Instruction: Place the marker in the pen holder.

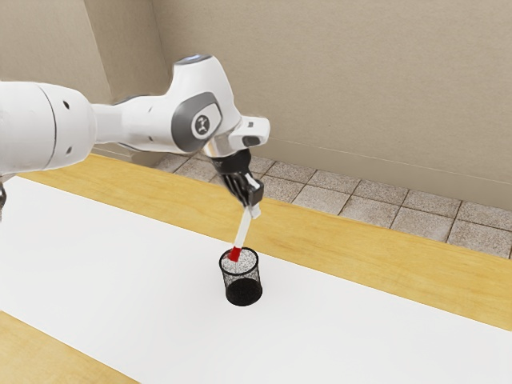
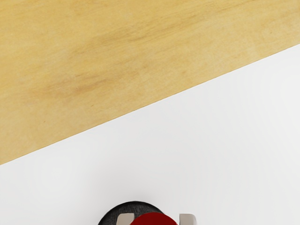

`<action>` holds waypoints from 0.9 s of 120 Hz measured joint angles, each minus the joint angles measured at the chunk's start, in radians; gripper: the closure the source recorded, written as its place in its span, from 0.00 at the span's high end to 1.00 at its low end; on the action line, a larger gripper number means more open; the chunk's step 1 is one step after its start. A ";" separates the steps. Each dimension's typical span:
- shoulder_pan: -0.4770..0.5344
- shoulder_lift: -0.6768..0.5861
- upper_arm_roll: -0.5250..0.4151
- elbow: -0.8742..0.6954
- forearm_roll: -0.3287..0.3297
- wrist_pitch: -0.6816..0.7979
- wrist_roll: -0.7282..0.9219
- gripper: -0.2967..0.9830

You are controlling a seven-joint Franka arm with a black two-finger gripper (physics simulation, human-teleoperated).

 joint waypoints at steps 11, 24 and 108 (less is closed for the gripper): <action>0.007 0.024 0.001 0.007 -0.007 -0.001 -0.001 0.20; 0.009 0.043 0.001 0.008 -0.016 -0.002 -0.002 0.20; 0.116 -0.341 0.040 0.060 0.257 -0.343 -0.003 0.71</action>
